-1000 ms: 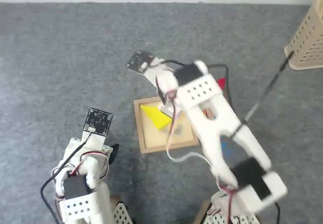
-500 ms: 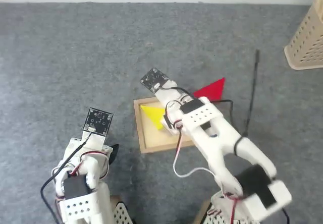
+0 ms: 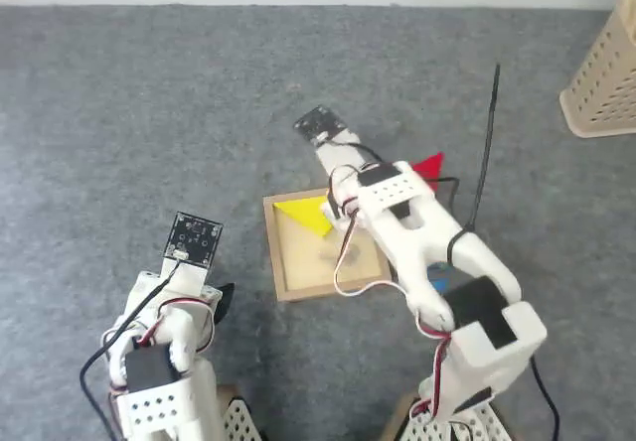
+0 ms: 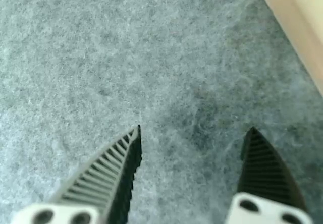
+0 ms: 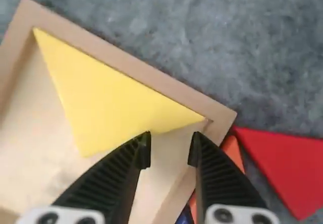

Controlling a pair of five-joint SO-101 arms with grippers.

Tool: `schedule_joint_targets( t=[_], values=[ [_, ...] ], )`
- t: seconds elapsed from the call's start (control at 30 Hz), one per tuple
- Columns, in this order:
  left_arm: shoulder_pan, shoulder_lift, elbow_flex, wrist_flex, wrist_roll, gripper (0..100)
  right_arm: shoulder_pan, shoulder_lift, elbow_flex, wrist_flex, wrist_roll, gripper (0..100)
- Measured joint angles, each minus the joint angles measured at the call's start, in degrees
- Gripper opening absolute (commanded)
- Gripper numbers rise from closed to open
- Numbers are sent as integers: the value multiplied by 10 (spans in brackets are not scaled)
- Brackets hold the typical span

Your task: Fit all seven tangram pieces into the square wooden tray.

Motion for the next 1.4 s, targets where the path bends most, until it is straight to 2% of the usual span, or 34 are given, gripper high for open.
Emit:
schedule_joint_targets(
  t=[0.13, 0.3, 0.57, 0.63, 0.77, 0.87, 0.97, 1.07, 1.3, 1.4],
  values=[
    [0, 0, 0, 0, 0, 299, 1, 1, -1, 3, -7, 156],
    [0, 0, 0, 0, 0, 299, 8, -43, -5, 79, -9, 156],
    [0, 0, 0, 0, 0, 299, 98, -189, -4, 193, -11, 156],
    [0, 0, 0, 0, 0, 299, 123, -189, -4, 196, 5, 166],
    [0, 0, 0, 0, 0, 299, 174, -164, -4, 184, 25, 277],
    [0, 0, 0, 0, 0, 299, 175, -101, -19, 177, 39, 337],
    [0, 0, 0, 0, 0, 299, 176, -37, -83, 179, 33, 337],
    [0, 0, 0, 0, 0, 299, 176, 30, -164, 197, -40, 321],
    [0, 0, 0, 0, 0, 299, 165, 177, -315, 206, -323, 321],
    [0, 0, 0, 0, 0, 299, 162, 225, -368, 206, -415, 322]
  ],
)
